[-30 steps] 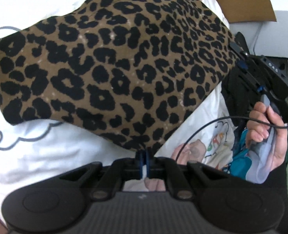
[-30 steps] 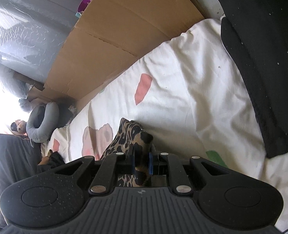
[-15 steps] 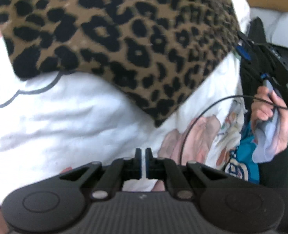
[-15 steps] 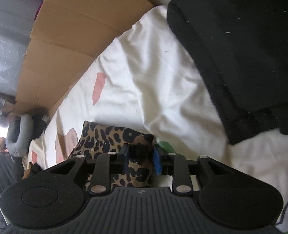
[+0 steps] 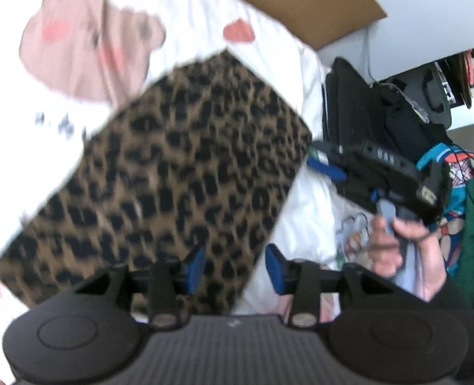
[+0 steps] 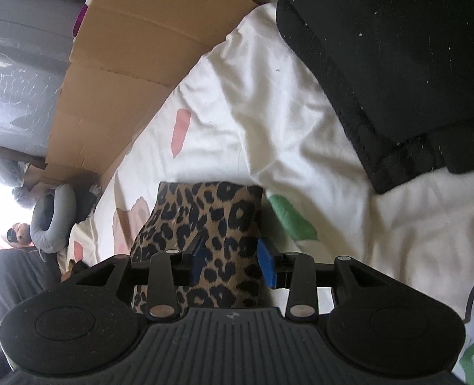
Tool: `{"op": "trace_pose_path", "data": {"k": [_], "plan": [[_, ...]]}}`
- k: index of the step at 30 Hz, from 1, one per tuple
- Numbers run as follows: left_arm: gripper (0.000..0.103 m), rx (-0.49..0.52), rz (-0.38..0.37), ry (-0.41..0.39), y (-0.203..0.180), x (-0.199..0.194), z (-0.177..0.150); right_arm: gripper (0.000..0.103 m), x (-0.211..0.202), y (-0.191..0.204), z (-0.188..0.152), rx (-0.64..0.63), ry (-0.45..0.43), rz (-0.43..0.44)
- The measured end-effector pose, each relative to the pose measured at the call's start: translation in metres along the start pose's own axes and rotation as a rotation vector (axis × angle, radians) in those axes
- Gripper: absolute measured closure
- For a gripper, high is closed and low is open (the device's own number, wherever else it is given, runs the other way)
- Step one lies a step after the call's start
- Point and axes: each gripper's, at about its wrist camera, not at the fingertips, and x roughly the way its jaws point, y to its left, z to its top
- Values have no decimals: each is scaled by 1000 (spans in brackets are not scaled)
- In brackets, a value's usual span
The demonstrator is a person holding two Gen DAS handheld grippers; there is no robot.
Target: Fold clothes
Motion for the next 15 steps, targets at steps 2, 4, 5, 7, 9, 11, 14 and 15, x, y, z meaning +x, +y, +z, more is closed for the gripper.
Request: {"op": "trace_pose_path", "data": {"k": [2, 4, 5, 7, 9, 11, 14, 15], "plan": [[49, 44, 18, -14, 2, 1, 13, 63, -1, 1, -3, -4, 4, 1], [48, 90, 37, -19, 5, 4, 28, 62, -2, 3, -6, -8, 8, 2], [48, 102, 57, -31, 8, 4, 36, 62, -1, 3, -7, -10, 11, 1], [47, 125, 84, -51, 14, 3, 48, 62, -1, 4, -9, -15, 18, 1], [44, 146, 99, -75, 19, 3, 57, 61, -1, 5, -12, -20, 23, 2], [42, 166, 105, -108, 21, 1, 65, 55, -1, 6, -14, -28, 26, -2], [25, 234, 107, -171, 16, 0, 78, 54, -2, 6, -17, -34, 30, -8], [24, 259, 110, -191, 14, 0, 82, 54, -2, 6, -19, -33, 30, -10]]}}
